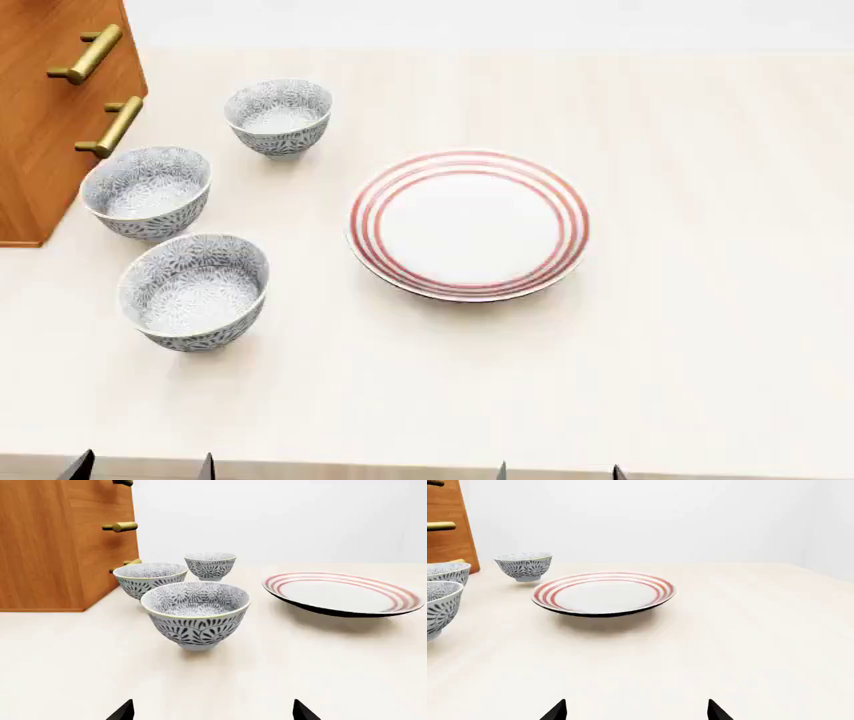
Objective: Put the bowl at the front on the plate.
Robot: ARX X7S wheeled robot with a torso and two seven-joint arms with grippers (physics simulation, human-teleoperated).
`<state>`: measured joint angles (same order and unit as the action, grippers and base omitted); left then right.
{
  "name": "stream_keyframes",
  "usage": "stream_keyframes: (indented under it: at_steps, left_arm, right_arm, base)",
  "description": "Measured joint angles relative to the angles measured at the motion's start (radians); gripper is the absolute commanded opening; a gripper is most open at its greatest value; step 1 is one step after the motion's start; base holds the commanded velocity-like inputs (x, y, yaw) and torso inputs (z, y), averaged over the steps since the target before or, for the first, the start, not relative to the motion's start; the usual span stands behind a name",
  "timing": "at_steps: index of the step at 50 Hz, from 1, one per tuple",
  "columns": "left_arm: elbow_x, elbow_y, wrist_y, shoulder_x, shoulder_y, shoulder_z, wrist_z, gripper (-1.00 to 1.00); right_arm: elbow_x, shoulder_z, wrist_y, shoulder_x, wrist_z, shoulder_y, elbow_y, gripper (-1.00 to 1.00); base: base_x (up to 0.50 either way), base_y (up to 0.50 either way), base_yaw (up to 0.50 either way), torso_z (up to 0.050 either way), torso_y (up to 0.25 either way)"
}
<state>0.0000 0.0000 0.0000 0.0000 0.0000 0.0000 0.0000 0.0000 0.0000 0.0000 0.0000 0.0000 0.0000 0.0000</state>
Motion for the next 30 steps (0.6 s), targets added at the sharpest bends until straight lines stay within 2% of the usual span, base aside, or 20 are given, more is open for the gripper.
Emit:
stream_keyframes:
  at_steps: [10,18,23,30]
  left_arm:
    - [-0.022,0.003,-0.008,-0.019,0.001,0.018,-0.02,1.0]
    - [-0.036,0.021,-0.069,-0.039,-0.006,0.04,-0.046,1.0]
    - [-0.042,0.076,-0.137,-0.051,-0.005,0.053,-0.06,1.0]
    - [-0.068,0.222,-0.307,-0.07,-0.023,0.063,-0.074,1.0]
  right_arm:
    - [0.014,-0.019,0.01,0.018,0.034,-0.004,-0.01,1.0]
    - [0.068,-0.026,0.029,0.032,0.049,-0.011,-0.035,1.0]
    - [0.098,-0.031,0.088,0.046,0.065,-0.015,-0.103,1.0]
    - [0.128,-0.039,0.225,0.073,0.093,-0.015,-0.247,1.0]
  base:
    - [0.0,0.0,0.0,0.0,0.0]
    - [0.0,0.0,0.0,0.0,0.0]
    - [0.0,0.0,0.0,0.0,0.0]
    - [0.0,0.0,0.0,0.0,0.0]
